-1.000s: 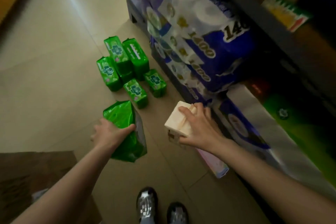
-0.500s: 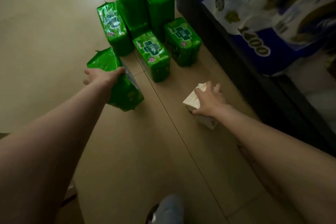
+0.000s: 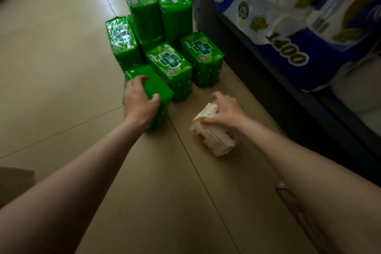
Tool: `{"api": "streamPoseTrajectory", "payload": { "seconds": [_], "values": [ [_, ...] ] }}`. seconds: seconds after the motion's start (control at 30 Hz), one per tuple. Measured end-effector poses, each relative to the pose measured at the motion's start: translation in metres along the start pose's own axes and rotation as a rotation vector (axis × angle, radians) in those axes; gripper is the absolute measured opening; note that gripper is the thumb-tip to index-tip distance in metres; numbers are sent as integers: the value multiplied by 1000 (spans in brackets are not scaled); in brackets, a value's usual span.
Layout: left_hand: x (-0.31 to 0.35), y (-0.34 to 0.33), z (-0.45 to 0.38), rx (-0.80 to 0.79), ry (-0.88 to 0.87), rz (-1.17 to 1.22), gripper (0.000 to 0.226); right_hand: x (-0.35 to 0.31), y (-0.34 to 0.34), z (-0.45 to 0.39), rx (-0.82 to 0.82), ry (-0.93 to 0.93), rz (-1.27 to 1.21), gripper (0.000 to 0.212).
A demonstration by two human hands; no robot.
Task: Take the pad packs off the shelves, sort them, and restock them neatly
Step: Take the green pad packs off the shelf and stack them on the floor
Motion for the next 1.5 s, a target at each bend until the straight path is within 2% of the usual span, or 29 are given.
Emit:
{"api": "streamPoseTrajectory", "payload": {
  "seconds": [0.07,0.13,0.23,0.33,0.4,0.47,0.57,0.6,0.77,0.87,0.93,1.07,1.17,1.23,1.3,1.33,1.4,1.47,1.5],
  "values": [
    [28,-22,18,-193,-62,248,62,11,23,12,-104,-47,-354,77],
    [44,-46,40,-458,53,484,78,13,41,27,-254,-49,-613,71],
    [60,-62,70,-733,293,749,101,4,63,47,-413,4,-773,71],
    [82,-60,87,-875,268,853,116,0,71,61,-512,28,-929,65],
    [94,-57,88,-813,224,844,110,1,71,72,-552,30,-1016,55],
    [104,-48,82,-646,97,668,105,8,76,80,-503,-10,-1067,42],
    [130,-32,75,-428,-381,19,111,25,71,90,-495,-100,-1041,61],
    [140,-30,79,-376,-497,-96,108,29,65,94,-523,-121,-1013,65],
    [176,-24,98,-289,-747,-12,97,50,52,101,-550,-149,-1129,68],
    [178,-28,99,-340,-703,153,91,52,44,107,-646,-119,-1201,70],
    [170,-26,91,-331,-585,334,84,48,38,110,-728,-67,-1263,74],
    [119,-28,73,-284,-25,777,62,41,35,104,-732,-50,-1360,72],
    [87,-38,80,-281,281,1020,58,32,27,98,-704,-43,-1202,89],
    [75,-46,86,-305,368,1106,51,20,20,100,-733,-14,-1052,86],
    [62,-49,86,-304,412,1140,43,7,15,95,-688,-19,-1002,80],
    [52,-47,83,-276,412,1078,39,2,14,89,-614,-35,-992,80],
    [25,-27,68,-156,293,621,37,-1,19,74,-316,-54,-781,88],
    [5,-4,56,-63,188,130,45,-3,29,63,57,-21,-209,99],
    [-5,0,54,-89,190,-7,50,-7,28,61,180,33,75,104]
  ]
}}
Point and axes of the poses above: each hand's wrist, its own z-axis away from the middle knuckle, its own y-axis out of the back of the hand, x = y × z, the point moved 9 cm from there along -z, towards the middle knuckle, and after that the axes turned 9 degrees about -y, right-handed, at the moved point
